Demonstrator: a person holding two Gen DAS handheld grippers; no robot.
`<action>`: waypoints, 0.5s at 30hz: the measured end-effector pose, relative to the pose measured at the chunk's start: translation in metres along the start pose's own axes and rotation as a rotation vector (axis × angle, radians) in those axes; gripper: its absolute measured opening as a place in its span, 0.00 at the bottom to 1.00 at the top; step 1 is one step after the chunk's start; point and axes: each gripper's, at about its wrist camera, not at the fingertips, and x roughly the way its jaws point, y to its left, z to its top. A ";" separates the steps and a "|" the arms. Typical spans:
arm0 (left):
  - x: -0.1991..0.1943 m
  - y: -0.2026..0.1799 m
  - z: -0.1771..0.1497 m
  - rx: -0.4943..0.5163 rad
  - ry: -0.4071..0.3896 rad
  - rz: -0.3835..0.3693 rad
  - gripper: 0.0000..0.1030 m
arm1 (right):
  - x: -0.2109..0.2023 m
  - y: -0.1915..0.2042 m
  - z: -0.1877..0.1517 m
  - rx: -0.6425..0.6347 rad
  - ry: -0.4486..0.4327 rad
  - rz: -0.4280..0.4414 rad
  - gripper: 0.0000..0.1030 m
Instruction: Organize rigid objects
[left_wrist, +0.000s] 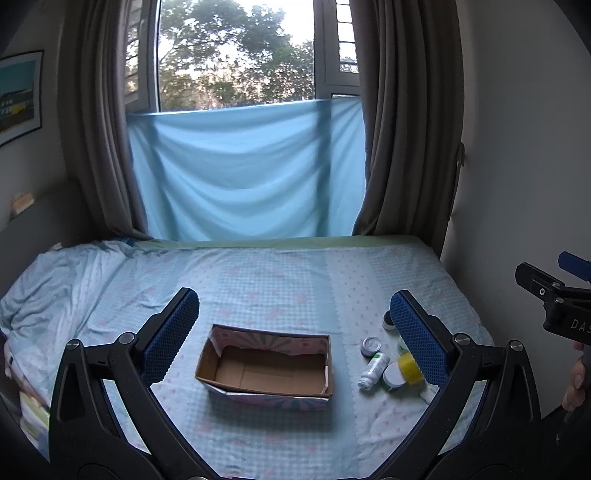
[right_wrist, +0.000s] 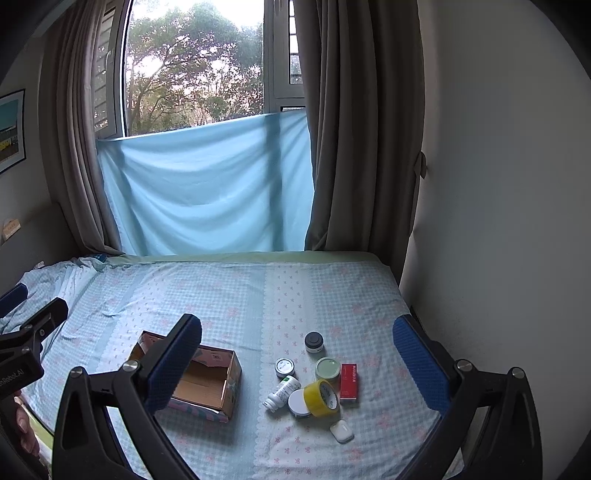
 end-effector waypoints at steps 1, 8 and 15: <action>0.000 0.000 0.000 0.000 0.001 0.001 1.00 | 0.000 0.001 0.000 0.000 0.002 0.001 1.00; 0.000 0.003 -0.001 -0.002 0.001 -0.004 1.00 | 0.004 -0.005 0.004 0.002 0.006 0.006 1.00; 0.000 0.007 -0.002 -0.003 0.005 -0.015 1.00 | 0.004 -0.005 0.003 0.002 0.005 0.003 1.00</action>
